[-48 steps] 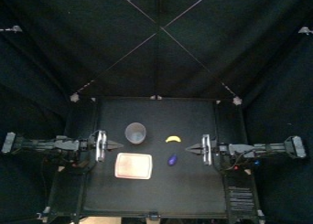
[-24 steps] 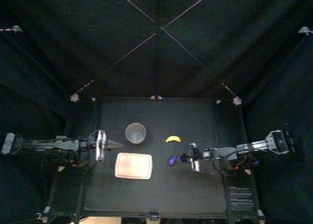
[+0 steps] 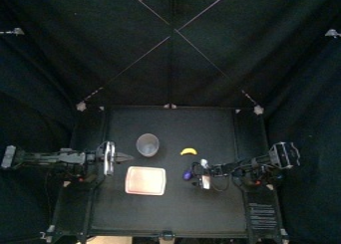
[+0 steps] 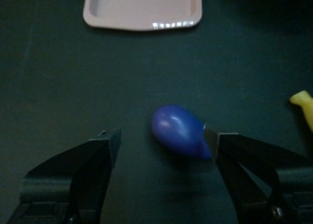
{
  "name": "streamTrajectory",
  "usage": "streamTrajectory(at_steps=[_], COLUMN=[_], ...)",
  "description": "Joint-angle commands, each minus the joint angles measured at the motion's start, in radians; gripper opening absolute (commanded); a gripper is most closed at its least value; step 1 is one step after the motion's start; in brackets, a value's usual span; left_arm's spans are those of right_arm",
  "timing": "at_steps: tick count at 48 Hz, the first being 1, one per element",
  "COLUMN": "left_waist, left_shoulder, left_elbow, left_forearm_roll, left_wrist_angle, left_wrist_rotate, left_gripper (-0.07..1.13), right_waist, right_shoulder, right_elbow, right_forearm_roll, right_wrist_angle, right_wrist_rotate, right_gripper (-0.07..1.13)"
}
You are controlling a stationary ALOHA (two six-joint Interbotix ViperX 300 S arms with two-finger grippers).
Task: Pick the eggplant then place it on the pink plate
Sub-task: Pick the eggplant
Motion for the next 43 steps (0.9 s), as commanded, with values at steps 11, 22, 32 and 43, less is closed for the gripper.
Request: streamTrajectory(at_steps=[11, 22, 32, 43], left_waist=[0.003, 0.005, 0.006, 0.006], left_shoulder=[0.002, 0.002, 0.002, 0.002], left_elbow=[-0.014, -0.014, -0.014, -0.014], left_forearm_roll=[0.003, 0.003, 0.003, 0.003], left_wrist_angle=[-0.003, 0.008, 0.008, 0.008], left_wrist_rotate=[0.002, 0.002, 0.002, 0.002], left_gripper=[-0.04, -0.04, -0.04, -0.04], right_waist=[-0.009, -0.017, -0.017, -0.015], right_shoulder=[0.109, 0.147, 0.147, 0.146], right_elbow=[-0.106, -0.118, -0.114, -0.135], right_forearm_roll=[-0.032, -0.040, -0.040, -0.041], right_wrist_angle=[0.038, 0.072, 0.123, 0.127], right_wrist_rotate=[-0.003, 0.000, 0.000, -0.011], right_gripper=[1.03, 1.02, 0.94, 0.63])
